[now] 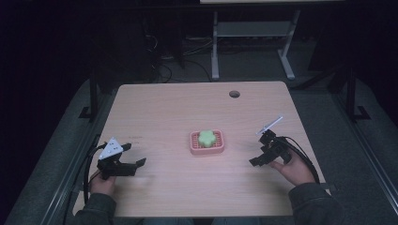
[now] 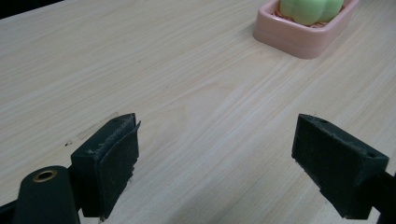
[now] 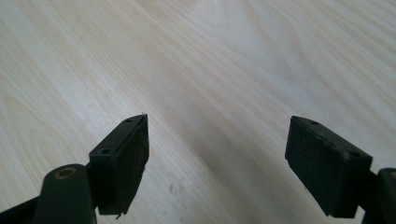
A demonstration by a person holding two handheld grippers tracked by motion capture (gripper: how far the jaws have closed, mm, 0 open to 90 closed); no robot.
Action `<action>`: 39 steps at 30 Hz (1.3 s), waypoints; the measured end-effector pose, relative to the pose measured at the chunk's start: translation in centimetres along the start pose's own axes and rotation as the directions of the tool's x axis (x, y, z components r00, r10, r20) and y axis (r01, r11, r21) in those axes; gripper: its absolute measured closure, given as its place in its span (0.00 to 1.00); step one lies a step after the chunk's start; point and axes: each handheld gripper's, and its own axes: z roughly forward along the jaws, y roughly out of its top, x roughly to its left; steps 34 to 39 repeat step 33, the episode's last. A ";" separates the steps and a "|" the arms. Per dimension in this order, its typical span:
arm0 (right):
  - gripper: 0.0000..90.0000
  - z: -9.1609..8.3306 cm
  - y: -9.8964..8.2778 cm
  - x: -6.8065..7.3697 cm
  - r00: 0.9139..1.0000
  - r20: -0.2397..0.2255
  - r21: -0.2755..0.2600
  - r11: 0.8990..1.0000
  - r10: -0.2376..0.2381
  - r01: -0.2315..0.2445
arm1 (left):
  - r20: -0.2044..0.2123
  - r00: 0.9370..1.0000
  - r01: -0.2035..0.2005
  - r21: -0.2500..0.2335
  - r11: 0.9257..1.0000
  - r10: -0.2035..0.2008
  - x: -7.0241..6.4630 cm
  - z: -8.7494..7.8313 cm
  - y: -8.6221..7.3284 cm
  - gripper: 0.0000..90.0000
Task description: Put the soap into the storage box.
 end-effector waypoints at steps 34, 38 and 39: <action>0.24 -1.4 -7.4 2.0 0.999 0.019 -0.168 0.985 0.043 -0.039 | -0.007 1.000 -0.022 0.029 0.999 0.022 -0.2 0.4 -0.1 0.16; 0.24 -1.4 -7.4 2.0 0.999 0.019 -0.168 0.985 0.043 -0.039 | -0.007 1.000 -0.022 0.029 0.999 0.022 -0.2 0.4 -0.1 0.16; 0.24 -1.4 -7.4 2.0 0.999 0.019 -0.168 0.985 0.043 -0.039 | -0.007 1.000 -0.022 0.029 0.999 0.022 -0.2 0.4 -0.1 0.16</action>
